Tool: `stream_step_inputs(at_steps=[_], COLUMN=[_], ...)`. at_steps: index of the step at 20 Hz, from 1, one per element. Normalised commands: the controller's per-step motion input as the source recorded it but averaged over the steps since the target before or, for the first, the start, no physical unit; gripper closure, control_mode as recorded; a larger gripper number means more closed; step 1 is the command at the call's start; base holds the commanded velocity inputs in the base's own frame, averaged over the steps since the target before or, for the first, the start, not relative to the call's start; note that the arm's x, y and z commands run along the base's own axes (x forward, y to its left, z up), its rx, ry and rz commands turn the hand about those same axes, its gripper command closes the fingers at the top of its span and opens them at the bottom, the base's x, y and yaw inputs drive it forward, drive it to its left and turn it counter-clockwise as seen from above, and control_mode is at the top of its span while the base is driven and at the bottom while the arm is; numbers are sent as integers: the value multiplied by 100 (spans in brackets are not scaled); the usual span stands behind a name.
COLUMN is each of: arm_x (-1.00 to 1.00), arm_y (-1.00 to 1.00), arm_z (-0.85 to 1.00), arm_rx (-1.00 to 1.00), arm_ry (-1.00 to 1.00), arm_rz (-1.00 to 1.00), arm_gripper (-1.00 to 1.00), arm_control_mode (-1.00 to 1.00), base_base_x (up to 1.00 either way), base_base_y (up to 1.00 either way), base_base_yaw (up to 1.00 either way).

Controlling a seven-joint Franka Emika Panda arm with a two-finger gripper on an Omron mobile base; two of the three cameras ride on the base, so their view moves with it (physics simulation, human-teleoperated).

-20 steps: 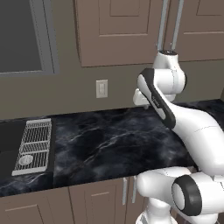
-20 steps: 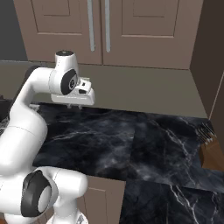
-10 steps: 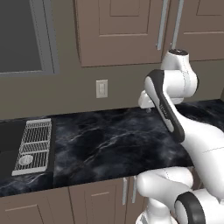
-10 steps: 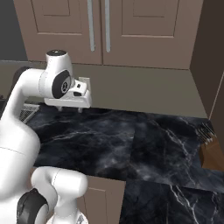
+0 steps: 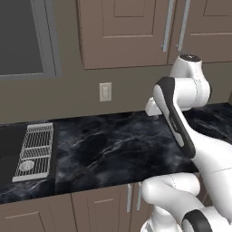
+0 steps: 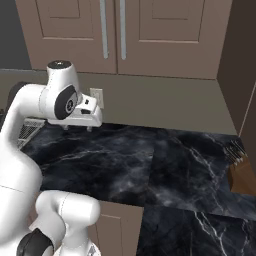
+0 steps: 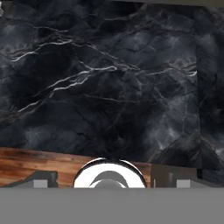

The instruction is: Open the cabinet. Pick the soap dispenser and place it next to the sink. Then close the cabinet.

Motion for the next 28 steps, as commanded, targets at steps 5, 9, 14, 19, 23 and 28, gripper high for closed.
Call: stream_step_inputs(at_steps=[5,9,14,19,23,28], arm_x=[-43,-67,-37,0,0,0], arm_y=[16,-2,0,-3,-7,-7], arm_z=[-5,34,65,78,75,53], arm_rx=[0,8,0,0,0,0], arm_ry=[-11,-25,-9,0,0,-6], arm_rz=[6,13,6,0,-4,-10], arm_gripper=[-100,-100,-100,-100,-100,-100], arm_control_mode=[-100,-100,-100,-100,-100,-100], base_base_x=[0,0,0,0,0,0], base_base_y=[0,0,0,0,0,0], base_base_yaw=[0,0,0,0,0,0])
